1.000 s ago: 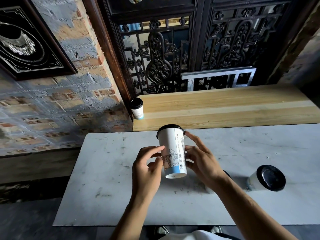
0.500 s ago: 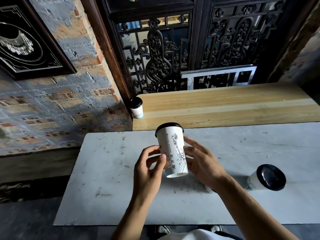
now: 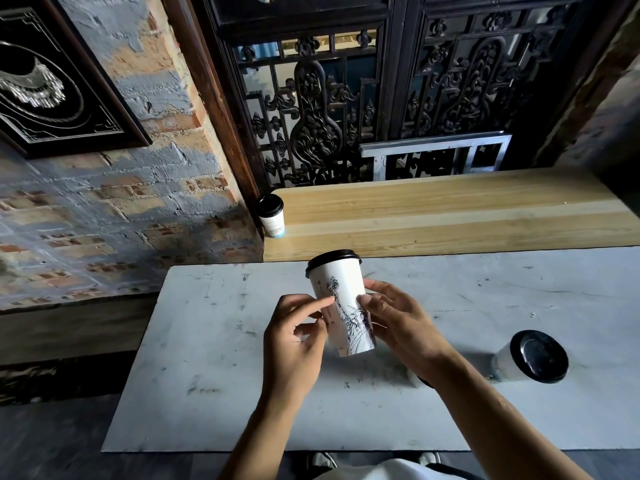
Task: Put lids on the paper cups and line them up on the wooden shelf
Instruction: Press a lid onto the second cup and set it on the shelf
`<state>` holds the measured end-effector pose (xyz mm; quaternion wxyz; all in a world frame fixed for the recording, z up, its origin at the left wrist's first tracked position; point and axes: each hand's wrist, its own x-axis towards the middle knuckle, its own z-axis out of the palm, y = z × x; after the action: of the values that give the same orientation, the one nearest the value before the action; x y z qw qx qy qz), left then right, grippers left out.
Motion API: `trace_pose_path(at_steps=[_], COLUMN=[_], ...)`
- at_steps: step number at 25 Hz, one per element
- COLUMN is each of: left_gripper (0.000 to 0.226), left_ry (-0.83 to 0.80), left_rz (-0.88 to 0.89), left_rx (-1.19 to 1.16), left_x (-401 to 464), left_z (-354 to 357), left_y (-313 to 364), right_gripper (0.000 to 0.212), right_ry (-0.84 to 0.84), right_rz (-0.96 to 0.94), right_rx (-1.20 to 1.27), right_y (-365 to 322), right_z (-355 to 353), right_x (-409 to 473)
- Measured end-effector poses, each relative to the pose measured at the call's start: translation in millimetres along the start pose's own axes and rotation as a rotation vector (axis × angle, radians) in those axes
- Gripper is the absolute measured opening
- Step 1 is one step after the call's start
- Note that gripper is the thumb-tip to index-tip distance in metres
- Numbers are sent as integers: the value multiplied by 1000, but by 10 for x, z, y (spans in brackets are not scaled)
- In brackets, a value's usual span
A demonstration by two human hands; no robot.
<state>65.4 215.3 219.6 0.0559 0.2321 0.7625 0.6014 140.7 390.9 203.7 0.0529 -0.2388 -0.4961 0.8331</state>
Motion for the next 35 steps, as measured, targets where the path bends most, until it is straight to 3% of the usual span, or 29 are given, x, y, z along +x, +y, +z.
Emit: trace_pose_path(at_steps=[2, 7, 11, 14, 17, 21, 28, 32, 35], left_gripper=[51, 18, 24, 28, 37, 41, 57, 33, 17], left_ry=[11, 57, 55, 33, 20, 11, 32, 64, 91], left_rz=[-38, -91, -177, -206, -221, -212, 6, -69, -161], left_rx=[-47, -122, -159, -208, -234, -201, 19, -75, -110], left_x=[-7, -34, -33, -45, -45, -30, -46, -65, -85], left_z=[7, 16, 18, -9, -27, -21, -23, 30, 48], left_y=[1, 53, 38, 40, 16, -1, 21, -18, 7], right_gripper=[28, 34, 40, 58, 68, 54, 56, 53, 32], right_ry=[32, 44, 34, 40, -68, -221, -146, -66, -48], right_rz=[5, 6, 8, 56, 129, 99, 122, 98, 98], right_rx=[17, -5, 94, 182, 176, 156, 63, 22, 103], right_y=[-11, -23, 5, 19, 15, -49, -67, -40, -50], right_z=[9, -8, 23, 32, 16, 36, 38, 65, 42], right_x=[10, 21, 19, 33, 19, -52, -39, -46, -33])
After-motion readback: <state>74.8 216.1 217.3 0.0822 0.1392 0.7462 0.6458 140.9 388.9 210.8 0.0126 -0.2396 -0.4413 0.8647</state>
